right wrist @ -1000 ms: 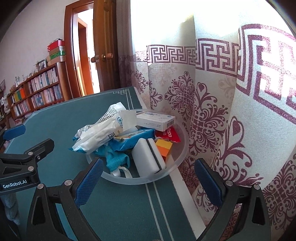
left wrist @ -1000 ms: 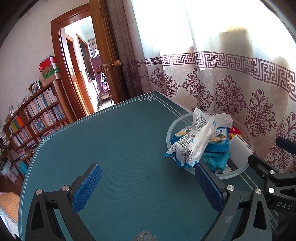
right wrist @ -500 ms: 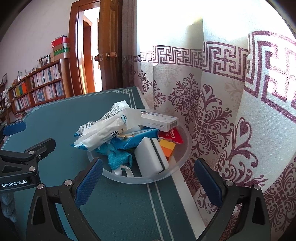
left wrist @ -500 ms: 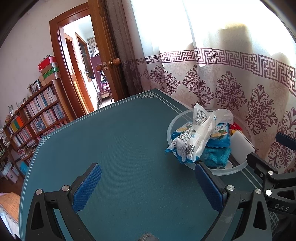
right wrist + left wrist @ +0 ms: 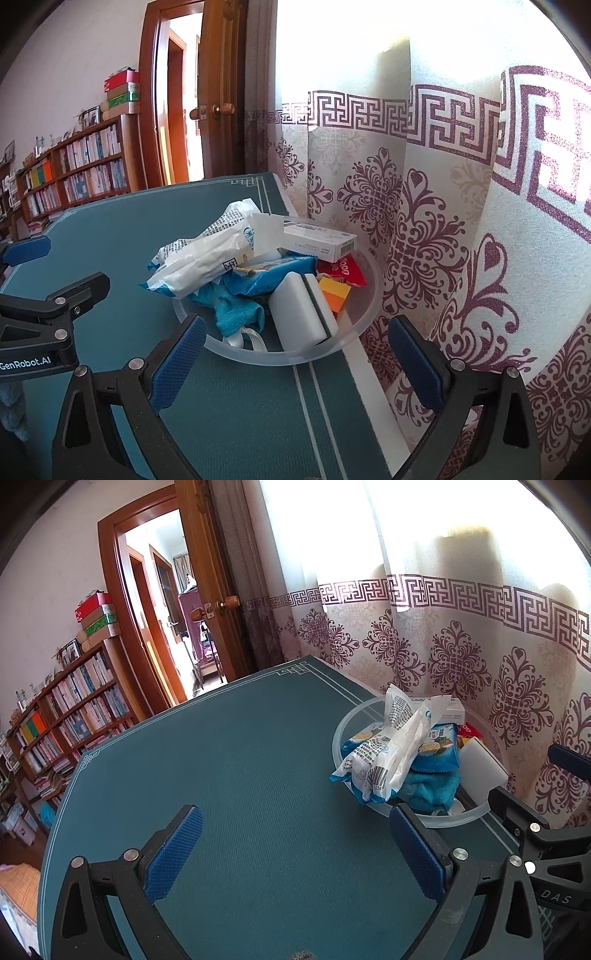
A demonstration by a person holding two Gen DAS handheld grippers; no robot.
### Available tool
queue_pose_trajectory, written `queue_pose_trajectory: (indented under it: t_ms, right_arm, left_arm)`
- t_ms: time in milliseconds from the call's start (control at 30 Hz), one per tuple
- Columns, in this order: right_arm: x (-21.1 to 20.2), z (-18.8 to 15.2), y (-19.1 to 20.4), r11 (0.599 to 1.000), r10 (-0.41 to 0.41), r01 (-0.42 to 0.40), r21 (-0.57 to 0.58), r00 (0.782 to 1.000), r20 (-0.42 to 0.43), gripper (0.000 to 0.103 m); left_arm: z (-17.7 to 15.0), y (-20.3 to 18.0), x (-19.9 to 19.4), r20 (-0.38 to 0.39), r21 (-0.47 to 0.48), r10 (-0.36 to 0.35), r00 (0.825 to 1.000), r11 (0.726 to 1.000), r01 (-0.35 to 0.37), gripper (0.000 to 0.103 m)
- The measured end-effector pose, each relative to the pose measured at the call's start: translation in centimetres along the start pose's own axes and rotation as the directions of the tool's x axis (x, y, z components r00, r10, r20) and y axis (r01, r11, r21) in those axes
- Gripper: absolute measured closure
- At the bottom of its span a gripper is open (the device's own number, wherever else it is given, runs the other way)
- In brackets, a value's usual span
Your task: Organize objects
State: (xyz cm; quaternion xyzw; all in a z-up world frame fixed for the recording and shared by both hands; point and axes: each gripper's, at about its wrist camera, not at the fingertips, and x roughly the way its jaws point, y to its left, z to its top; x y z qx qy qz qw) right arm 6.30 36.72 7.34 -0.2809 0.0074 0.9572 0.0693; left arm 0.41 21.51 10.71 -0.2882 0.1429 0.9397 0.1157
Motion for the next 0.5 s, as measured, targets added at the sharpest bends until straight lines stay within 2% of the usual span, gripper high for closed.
queue_pose_trajectory:
  t_ms: [500]
  right_arm:
    - [0.22,-0.32,0.4,1.0,0.004,-0.004,-0.005,1.0,-0.006,0.003]
  left_arm:
    - [-0.32,-0.07,0.04,-0.005,0.006,-0.011,1.0,1.0,0.011,0.0]
